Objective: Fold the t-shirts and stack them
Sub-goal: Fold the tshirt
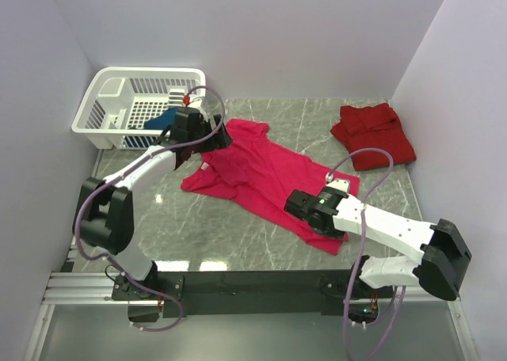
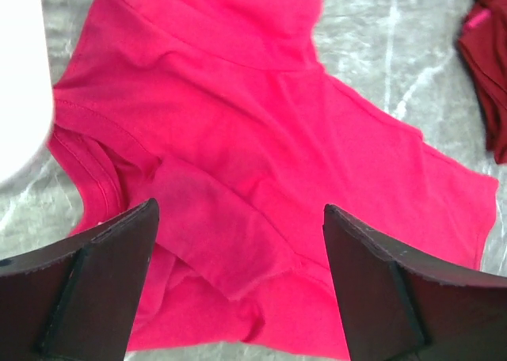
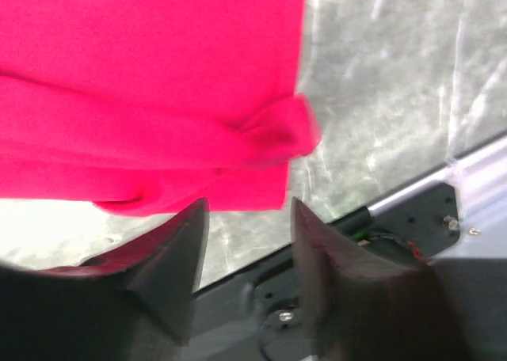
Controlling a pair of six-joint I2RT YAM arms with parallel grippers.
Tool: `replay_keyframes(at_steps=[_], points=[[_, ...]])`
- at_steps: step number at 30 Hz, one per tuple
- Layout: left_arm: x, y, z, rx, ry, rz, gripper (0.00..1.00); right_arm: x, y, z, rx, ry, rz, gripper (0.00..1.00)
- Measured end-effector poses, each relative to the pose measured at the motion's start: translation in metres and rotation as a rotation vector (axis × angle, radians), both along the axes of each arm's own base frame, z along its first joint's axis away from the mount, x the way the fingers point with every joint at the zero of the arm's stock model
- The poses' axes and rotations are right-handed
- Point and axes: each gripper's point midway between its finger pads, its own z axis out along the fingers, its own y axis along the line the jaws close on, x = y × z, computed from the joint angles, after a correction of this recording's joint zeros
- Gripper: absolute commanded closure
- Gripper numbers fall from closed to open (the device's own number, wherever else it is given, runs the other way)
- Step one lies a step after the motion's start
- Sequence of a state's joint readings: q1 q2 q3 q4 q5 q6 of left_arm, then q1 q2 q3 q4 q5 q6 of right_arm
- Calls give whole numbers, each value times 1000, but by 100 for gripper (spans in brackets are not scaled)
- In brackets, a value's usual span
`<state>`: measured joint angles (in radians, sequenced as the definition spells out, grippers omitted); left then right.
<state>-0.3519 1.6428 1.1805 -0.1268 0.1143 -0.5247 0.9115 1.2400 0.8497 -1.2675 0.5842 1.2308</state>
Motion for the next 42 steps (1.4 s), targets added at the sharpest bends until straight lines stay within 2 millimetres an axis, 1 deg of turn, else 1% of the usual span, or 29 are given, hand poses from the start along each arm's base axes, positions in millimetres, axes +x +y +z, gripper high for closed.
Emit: replay_keyframes(at_steps=[1, 2, 4, 6, 9, 12, 15, 17, 21, 24, 25, 26, 30, 32, 33, 34, 36, 37, 39, 40, 42], points=[[-5, -1, 4, 4, -17, -5, 10, 2, 2, 2, 17, -12, 7, 32], [-11, -1, 8, 9, -35, -4, 11, 3, 5, 4, 39, -26, 13, 30], [-28, 0, 15, 16, -64, -4, 13, 4, 7, 9, 75, -44, 25, 28], [-46, 7, 15, 38, -84, 29, 14, 4, 9, 13, 109, -59, 29, 27], [-65, 32, -2, 92, -55, 118, 15, 2, 11, 14, 129, -59, 32, 27], [-82, 59, -31, 168, 12, 210, 12, 0, 12, 11, 132, -42, 35, 27], [-96, 77, -57, 228, 79, 261, 11, 0, 15, 9, 145, -35, 44, 28], [-98, 82, -65, 257, 101, 279, 11, 0, 19, 8, 160, -31, 53, 28], [-97, 87, -74, 286, 116, 300, 15, -1, 24, 2, 182, -18, 61, 28], [-94, 89, -79, 294, 121, 307, 20, -8, 18, -7, 162, 13, 56, 28], [-92, 89, -82, 298, 124, 309, 23, -10, 16, -9, 153, 22, 53, 28], [-92, 90, -86, 303, 131, 310, 23, -12, 14, -11, 147, 32, 50, 28], [-93, 96, -108, 343, 189, 317, 26, -14, 14, -11, 154, 34, 44, 29], [-94, 99, -114, 356, 206, 322, 28, -14, 15, -10, 166, 33, 42, 29], [-94, 100, -116, 360, 210, 325, 31, -15, 16, -10, 172, 33, 42, 29], [-94, 101, -116, 362, 210, 329, 39, -15, 16, -10, 175, 33, 42, 29], [-92, 102, -115, 363, 206, 334, 50, -17, 17, -10, 177, 38, 42, 29], [-91, 103, -114, 367, 204, 335, 61, -18, 17, -10, 177, 40, 40, 29], [-88, 103, -111, 366, 194, 338, 71, -22, 15, -10, 166, 52, 35, 30], [-86, 103, -110, 367, 191, 336, 82, -24, 12, -11, 156, 60, 30, 30], [-82, 103, -107, 366, 183, 339, 92, -28, 7, -11, 132, 77, 21, 32]])
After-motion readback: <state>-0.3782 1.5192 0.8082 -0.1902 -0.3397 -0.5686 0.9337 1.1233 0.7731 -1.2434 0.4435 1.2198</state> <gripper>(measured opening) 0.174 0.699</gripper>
